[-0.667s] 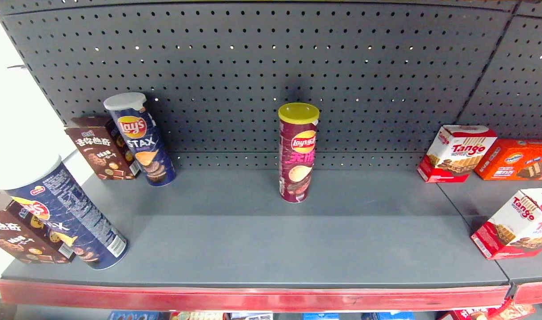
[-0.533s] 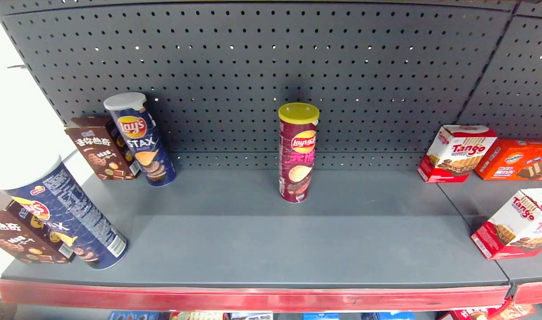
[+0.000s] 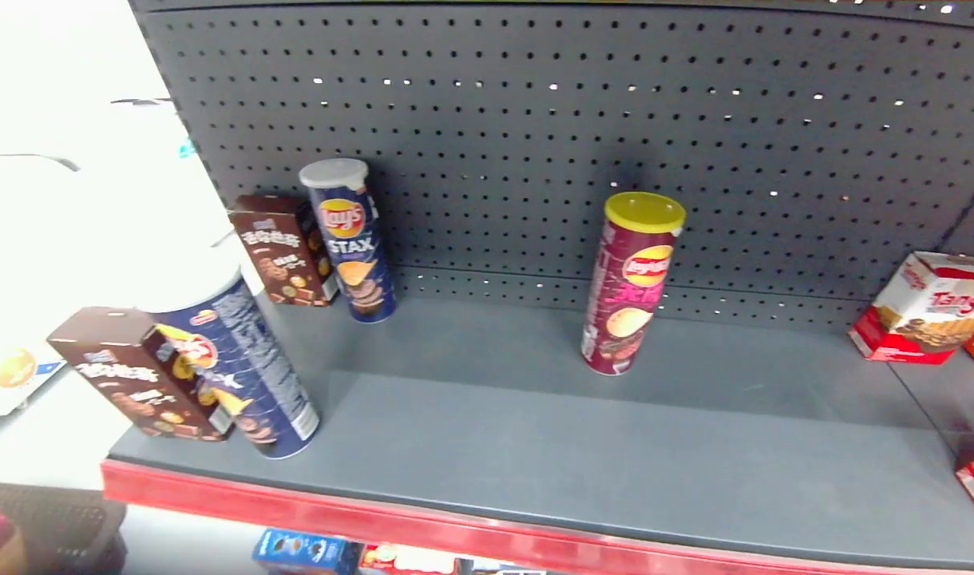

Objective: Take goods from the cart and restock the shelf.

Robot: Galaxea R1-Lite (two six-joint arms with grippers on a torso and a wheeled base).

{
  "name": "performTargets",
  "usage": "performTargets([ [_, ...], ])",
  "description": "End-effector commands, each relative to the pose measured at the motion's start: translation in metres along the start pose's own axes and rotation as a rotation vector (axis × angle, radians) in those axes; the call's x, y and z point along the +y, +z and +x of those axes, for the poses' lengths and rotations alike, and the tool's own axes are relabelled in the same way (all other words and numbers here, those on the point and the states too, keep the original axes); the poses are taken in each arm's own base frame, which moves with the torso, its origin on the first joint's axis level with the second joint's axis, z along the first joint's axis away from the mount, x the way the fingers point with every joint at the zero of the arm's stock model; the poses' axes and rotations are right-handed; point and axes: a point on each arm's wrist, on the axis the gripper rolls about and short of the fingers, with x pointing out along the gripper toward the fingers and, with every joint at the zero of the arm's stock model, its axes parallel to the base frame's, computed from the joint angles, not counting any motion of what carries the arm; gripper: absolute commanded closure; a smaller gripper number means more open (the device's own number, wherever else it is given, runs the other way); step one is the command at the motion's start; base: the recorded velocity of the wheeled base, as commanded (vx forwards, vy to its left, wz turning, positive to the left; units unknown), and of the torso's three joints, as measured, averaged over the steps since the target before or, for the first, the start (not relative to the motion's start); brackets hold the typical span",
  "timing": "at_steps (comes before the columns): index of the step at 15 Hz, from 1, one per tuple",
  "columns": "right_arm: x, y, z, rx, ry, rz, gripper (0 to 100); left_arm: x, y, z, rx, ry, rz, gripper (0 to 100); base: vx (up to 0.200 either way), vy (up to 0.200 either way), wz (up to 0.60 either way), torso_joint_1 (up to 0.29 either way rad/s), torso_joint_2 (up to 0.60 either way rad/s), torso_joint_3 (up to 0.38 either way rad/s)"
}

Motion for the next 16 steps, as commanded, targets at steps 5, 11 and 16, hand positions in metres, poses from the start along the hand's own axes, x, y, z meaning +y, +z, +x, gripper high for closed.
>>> performTargets([
  [5, 0.0, 0.0, 0.0, 0.0, -0.001, 0.004, 0, 0.0, 0.0, 0.0001, 0.001, 0.001, 0.0, 0, 0.0, 0.0, 0.48, 0.002, 0.0, 0.004],
  [11, 0.0, 0.0, 0.0, 0.0, -0.001, 0.004, 0, 0.0, 0.0, 0.0001, 0.001, 0.001, 0.0, 0, 0.0, 0.0, 0.0, 0.0, 0.0, 0.0],
  [16, 0.0, 0.0, 0.0, 0.0, -0.001, 0.004, 0, -0.0001, 0.0052, -0.0009, -0.012, 0.007, 0.024, 0, 0.0, 0.0, 0.0, 0.0, 0.0, 0.0],
])
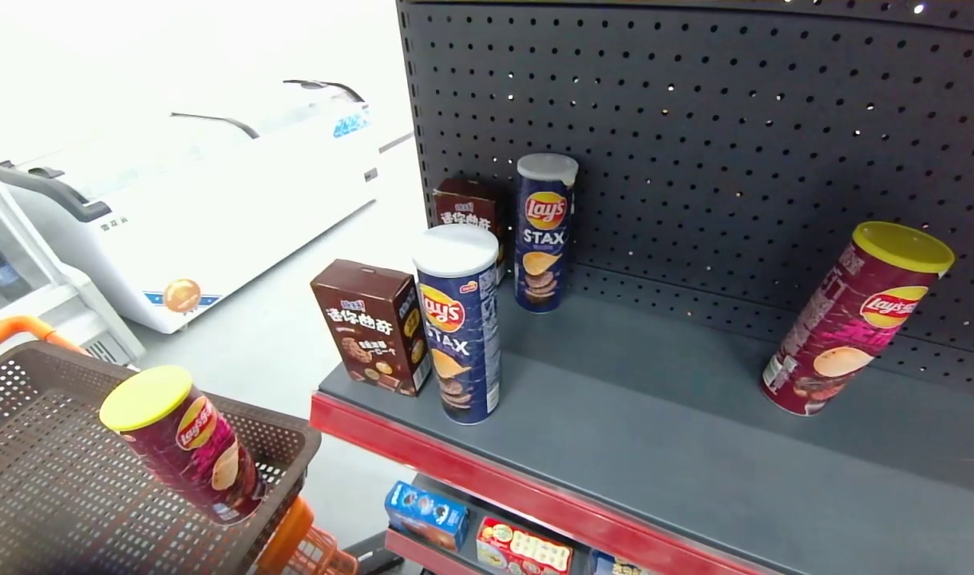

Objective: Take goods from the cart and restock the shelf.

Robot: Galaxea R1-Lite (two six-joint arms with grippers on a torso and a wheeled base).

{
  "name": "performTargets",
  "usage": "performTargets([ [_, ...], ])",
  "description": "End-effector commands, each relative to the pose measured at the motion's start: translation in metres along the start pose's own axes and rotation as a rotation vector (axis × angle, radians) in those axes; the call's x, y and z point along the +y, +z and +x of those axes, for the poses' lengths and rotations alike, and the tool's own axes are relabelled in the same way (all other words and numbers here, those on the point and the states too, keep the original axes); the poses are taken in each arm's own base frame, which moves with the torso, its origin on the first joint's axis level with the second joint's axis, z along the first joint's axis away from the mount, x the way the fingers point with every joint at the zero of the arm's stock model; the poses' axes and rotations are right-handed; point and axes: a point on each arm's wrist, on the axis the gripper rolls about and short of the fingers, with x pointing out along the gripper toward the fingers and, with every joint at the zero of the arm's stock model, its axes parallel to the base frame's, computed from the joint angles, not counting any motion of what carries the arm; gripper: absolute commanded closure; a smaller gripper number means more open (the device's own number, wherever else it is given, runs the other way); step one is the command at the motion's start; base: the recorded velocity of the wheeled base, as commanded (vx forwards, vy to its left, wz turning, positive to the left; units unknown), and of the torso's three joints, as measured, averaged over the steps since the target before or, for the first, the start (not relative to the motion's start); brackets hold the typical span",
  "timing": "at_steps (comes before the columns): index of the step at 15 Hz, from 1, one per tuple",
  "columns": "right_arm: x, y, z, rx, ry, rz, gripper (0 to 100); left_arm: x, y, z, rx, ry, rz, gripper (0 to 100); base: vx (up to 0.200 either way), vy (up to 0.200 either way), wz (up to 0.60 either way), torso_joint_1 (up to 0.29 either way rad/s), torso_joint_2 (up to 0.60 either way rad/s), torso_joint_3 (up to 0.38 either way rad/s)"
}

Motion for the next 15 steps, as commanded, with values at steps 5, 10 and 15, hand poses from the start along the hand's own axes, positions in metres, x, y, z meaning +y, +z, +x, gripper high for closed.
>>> performTargets([
  [5, 0.0, 0.0, 0.0, 0.0, 0.0, 0.0, 0, 0.0, 0.08, 0.046, 0.204, 0.071, 0.018, 0, 0.0, 0.0, 0.0, 0.0, 0.0, 0.0],
  [10, 0.0, 0.0, 0.0, 0.0, 0.0, 0.0, 0, 0.006, 0.084, 0.112, 0.341, 0.053, -0.004, 0, 0.0, 0.0, 0.0, 0.0, 0.0, 0.0],
  [15, 0.0, 0.0, 0.0, 0.0, 0.0, 0.0, 0, 0.017, 0.047, 0.144, 0.482, 0.107, 0.045, 0, 0.0, 0.0, 0.0, 0.0, 0.0, 0.0],
])
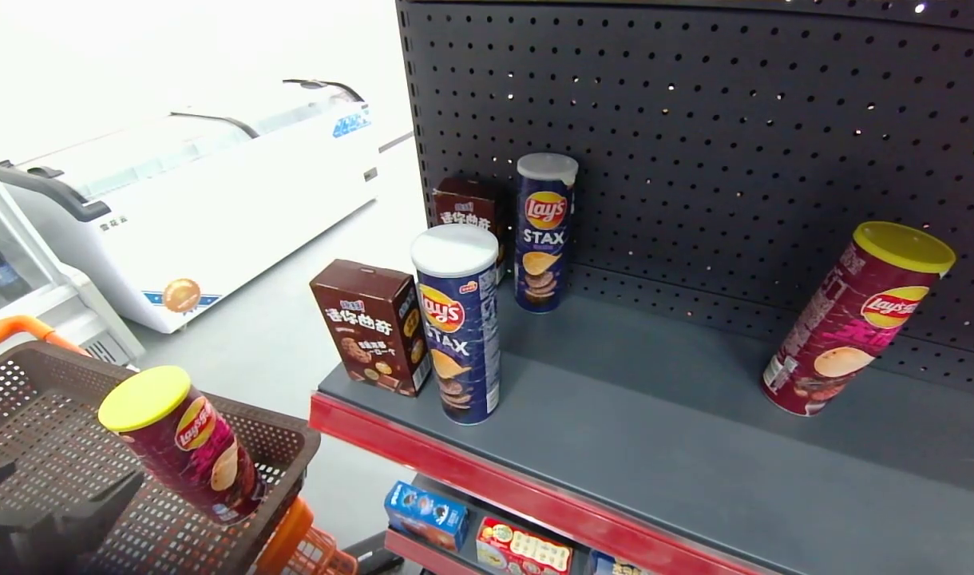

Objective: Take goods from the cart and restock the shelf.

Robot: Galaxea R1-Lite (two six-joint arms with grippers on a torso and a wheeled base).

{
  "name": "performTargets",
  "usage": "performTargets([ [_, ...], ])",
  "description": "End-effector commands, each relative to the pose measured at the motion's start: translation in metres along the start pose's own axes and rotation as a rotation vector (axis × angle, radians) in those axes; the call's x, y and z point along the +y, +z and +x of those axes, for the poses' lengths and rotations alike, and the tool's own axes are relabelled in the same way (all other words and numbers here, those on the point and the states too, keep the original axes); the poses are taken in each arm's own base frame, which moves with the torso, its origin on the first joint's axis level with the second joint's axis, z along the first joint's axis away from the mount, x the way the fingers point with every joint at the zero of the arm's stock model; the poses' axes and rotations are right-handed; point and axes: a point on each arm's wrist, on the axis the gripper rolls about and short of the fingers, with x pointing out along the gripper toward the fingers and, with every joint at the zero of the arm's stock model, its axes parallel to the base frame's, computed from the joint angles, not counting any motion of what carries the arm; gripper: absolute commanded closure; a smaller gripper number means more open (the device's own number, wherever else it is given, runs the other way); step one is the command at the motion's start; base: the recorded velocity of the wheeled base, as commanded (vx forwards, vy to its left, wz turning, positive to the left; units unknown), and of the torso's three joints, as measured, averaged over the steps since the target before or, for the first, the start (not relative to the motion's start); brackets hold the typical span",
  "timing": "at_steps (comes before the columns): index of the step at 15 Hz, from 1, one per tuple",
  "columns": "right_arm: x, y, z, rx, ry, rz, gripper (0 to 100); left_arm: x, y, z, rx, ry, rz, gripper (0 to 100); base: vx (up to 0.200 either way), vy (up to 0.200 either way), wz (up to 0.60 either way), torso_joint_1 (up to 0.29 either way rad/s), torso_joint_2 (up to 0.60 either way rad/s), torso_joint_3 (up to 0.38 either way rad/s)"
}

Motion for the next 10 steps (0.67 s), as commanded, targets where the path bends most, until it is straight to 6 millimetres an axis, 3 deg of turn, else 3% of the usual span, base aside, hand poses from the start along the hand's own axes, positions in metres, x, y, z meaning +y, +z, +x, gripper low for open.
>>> performTargets([
  [1, 0.0, 0.0, 0.0, 0.002, 0.001, 0.0, 0, 0.003, -0.023, 0.034, 0.187, 0.014, -0.013, 0, 0.0, 0.0, 0.0, 0.0, 0.0, 0.0],
  [3, 0.0, 0.0, 0.0, 0.001, 0.001, 0.0, 0, 0.004, -0.024, 0.042, 0.202, 0.012, -0.016, 0, 0.0, 0.0, 0.0, 0.0, 0.0, 0.0],
  [4, 0.0, 0.0, 0.0, 0.001, 0.001, 0.0, 0, 0.004, -0.027, 0.058, 0.222, 0.01, -0.019, 0, 0.0, 0.0, 0.0, 0.0, 0.0, 0.0],
  [5, 0.0, 0.0, 0.0, 0.001, 0.001, 0.0, 0, 0.004, -0.027, 0.058, 0.222, 0.01, -0.019, 0, 0.0, 0.0, 0.0, 0.0, 0.0, 0.0],
  [7, 0.0, 0.0, 0.0, 0.001, 0.001, 0.0, 0, 0.004, -0.027, 0.079, 0.21, 0.004, -0.021, 0, 0.0, 0.0, 0.0, 0.0, 0.0, 0.0],
  [10, 0.0, 0.0, 0.0, 0.001, 0.001, 0.0, 0, -0.006, -0.022, 0.096, 0.142, -0.041, -0.051, 0, 0.0, 0.0, 0.0, 0.0, 0.0, 0.0],
])
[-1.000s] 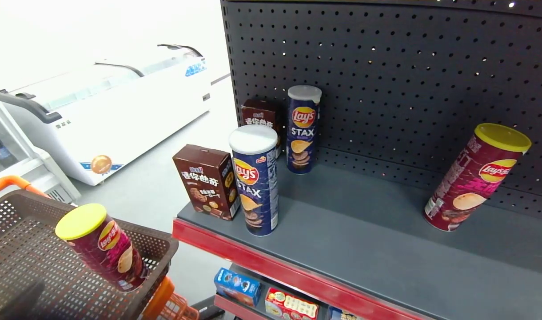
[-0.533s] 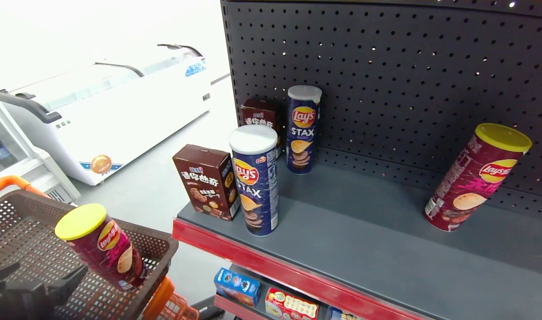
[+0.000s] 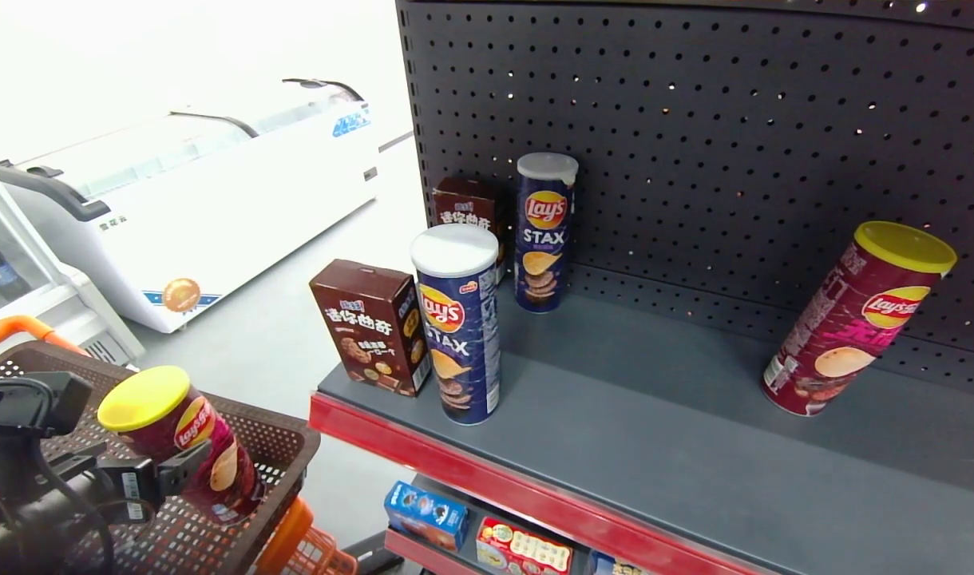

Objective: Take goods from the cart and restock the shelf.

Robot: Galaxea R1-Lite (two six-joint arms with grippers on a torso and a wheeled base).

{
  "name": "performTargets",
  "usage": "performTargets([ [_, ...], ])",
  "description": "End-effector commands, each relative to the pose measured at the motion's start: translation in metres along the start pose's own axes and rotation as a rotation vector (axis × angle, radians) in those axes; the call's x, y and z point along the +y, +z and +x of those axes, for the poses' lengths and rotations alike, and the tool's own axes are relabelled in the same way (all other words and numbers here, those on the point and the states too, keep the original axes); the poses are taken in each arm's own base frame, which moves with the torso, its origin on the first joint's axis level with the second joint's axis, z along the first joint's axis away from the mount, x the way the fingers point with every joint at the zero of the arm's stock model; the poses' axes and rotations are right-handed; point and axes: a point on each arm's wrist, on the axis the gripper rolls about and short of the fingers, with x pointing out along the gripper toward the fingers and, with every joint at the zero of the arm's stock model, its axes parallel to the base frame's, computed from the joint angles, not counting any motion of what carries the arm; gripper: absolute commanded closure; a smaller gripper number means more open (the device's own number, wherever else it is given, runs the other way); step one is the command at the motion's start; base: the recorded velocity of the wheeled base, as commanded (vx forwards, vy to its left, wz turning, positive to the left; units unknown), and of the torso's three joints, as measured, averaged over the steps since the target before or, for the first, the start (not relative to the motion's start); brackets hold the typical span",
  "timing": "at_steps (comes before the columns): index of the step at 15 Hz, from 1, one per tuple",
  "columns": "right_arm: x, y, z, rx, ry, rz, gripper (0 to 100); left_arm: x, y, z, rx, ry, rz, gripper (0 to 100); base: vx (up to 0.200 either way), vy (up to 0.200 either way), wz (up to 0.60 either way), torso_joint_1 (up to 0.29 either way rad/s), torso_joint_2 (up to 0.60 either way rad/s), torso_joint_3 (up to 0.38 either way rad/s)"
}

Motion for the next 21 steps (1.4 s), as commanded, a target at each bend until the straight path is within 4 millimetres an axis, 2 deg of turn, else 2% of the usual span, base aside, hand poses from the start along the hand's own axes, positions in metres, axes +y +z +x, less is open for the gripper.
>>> performTargets([
  [1, 0.0, 0.0, 0.0, 0.0, 0.001, 0.0, 0, -0.005, -0.007, 0.016, 0.05, -0.027, -0.005, 0, 0.0, 0.0, 0.0, 0.0, 0.0, 0.0],
  [8, 0.0, 0.0, 0.0, 0.002, 0.001, 0.0, 0, -0.007, -0.003, 0.048, 0.022, -0.036, -0.003, 0, 0.0, 0.0, 0.0, 0.0, 0.0, 0.0],
  [14, 0.0, 0.0, 0.0, 0.0, 0.001, 0.0, 0, -0.008, -0.001, 0.059, -0.001, -0.037, -0.041, 0, 0.0, 0.0, 0.0, 0.0, 0.0, 0.0],
  [15, 0.0, 0.0, 0.0, 0.0, 0.001, 0.0, 0, -0.01, 0.003, 0.061, -0.025, -0.046, -0.039, 100, 0.0, 0.0, 0.0, 0.0, 0.0, 0.0],
  [21, 0.0, 0.0, 0.0, 0.0, 0.001, 0.0, 0, -0.018, 0.009, 0.061, -0.069, -0.079, -0.028, 100, 0.0, 0.0, 0.0, 0.0, 0.0, 0.0],
])
